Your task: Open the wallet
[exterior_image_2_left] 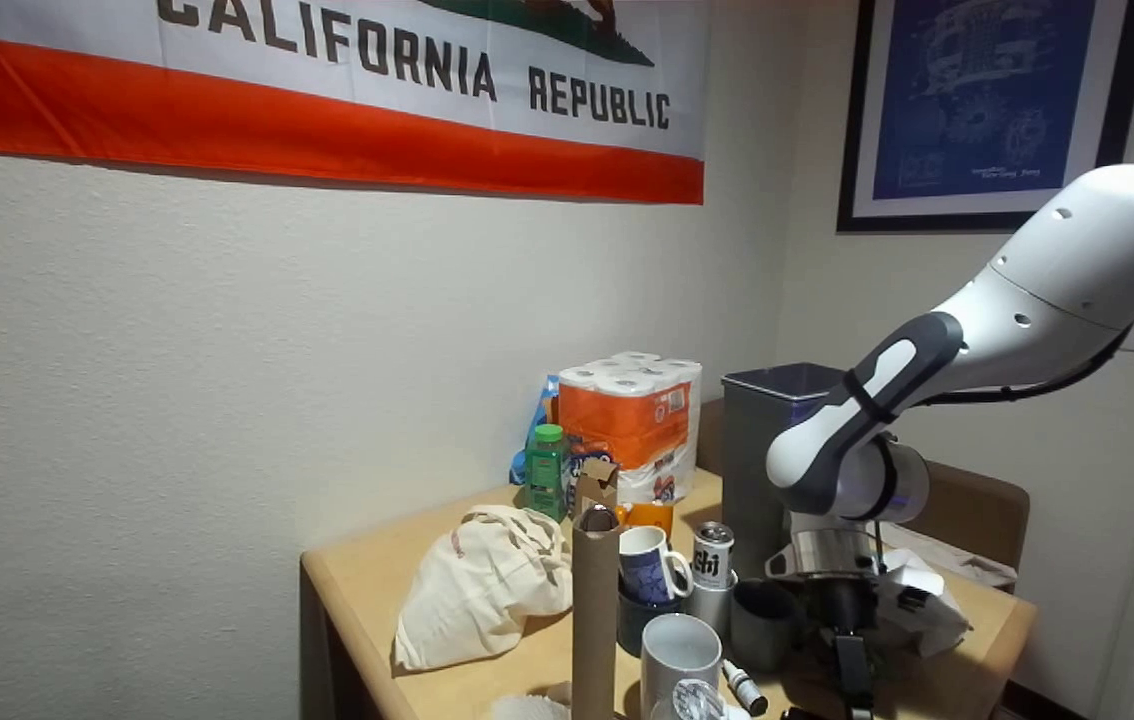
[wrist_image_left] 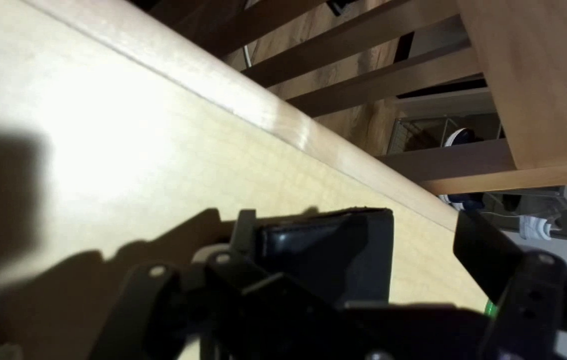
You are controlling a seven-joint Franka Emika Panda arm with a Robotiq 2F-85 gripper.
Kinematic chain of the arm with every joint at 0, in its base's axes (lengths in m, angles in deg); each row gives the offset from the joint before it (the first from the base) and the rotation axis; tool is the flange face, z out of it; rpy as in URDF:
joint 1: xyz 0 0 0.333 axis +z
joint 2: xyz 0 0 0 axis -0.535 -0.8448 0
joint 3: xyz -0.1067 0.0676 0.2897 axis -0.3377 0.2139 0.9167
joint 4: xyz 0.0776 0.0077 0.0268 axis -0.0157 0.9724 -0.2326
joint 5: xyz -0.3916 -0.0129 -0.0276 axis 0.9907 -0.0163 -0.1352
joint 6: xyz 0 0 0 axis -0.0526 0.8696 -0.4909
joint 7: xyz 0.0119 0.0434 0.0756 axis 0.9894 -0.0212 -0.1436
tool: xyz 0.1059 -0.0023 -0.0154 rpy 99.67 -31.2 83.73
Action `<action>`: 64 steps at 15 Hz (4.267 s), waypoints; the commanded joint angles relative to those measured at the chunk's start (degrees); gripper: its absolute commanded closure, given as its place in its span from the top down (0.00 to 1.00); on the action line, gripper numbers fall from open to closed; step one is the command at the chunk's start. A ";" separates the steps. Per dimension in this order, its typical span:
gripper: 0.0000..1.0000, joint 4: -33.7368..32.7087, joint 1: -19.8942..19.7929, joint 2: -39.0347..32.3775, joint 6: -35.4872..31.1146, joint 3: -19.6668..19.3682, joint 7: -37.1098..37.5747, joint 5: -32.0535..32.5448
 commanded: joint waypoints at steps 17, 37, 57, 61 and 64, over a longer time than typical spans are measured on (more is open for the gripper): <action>1.00 1.14 -0.07 3.56 3.75 3.78 -11.68 -10.99; 1.00 6.21 6.55 4.94 8.13 5.39 -24.19 -11.35; 1.00 18.06 10.26 28.14 -14.09 2.52 -15.88 -5.69; 1.00 18.45 10.89 34.34 -16.84 1.22 -10.30 -3.49; 1.00 18.16 11.55 37.32 -19.08 0.16 -5.33 0.16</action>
